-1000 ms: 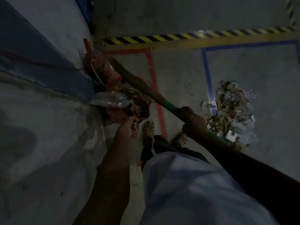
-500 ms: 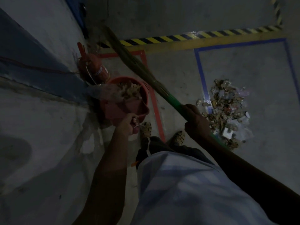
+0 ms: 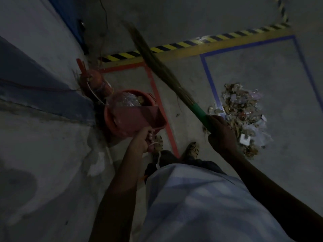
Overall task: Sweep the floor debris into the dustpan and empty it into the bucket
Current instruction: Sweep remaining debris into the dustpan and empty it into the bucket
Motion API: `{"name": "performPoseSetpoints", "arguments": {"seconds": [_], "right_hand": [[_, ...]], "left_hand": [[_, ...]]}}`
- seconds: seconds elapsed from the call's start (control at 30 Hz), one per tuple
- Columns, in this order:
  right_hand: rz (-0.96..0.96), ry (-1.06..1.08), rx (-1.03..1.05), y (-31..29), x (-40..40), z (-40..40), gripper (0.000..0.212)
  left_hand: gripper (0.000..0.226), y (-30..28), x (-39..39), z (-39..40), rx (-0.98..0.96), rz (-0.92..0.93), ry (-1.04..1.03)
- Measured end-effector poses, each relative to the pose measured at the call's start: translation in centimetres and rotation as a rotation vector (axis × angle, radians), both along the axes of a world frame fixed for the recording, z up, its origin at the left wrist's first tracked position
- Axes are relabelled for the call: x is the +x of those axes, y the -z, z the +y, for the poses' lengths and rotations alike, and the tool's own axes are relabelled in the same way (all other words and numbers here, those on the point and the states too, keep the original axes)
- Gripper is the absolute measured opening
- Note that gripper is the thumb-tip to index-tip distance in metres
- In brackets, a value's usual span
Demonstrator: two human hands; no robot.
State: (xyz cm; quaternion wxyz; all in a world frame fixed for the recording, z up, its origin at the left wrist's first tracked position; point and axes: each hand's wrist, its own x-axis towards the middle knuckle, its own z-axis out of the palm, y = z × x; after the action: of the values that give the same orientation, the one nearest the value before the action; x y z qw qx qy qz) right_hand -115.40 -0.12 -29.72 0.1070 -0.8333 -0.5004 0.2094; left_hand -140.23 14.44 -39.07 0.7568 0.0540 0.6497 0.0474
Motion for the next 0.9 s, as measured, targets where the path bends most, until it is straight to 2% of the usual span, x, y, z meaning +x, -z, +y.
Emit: {"name": "performPoseSetpoints", "arguments": {"seconds": [0.27, 0.5, 0.67, 0.9], "right_hand": [[0.107, 0.201, 0.044, -0.7, 3.5, -4.4, 0.068], [0.256, 0.329, -0.032, 1.7, 8.5, -8.8, 0.067], [0.36, 0.405, -0.114, 5.7, 12.3, -11.6, 0.064], [0.576, 0.479, -0.329, 18.8, 16.8, -12.8, 0.071]], "left_hand": [[0.032, -3.6, 3.2, -1.6, 0.139, 0.047, 0.242], [0.033, -4.4, 8.4, -5.3, 0.216, 0.116, 0.224], [0.028, -1.7, 13.3, -9.3, 0.257, 0.177, 0.156], [0.027, 8.0, 20.2, -12.8, 0.282, 0.234, 0.131]]}}
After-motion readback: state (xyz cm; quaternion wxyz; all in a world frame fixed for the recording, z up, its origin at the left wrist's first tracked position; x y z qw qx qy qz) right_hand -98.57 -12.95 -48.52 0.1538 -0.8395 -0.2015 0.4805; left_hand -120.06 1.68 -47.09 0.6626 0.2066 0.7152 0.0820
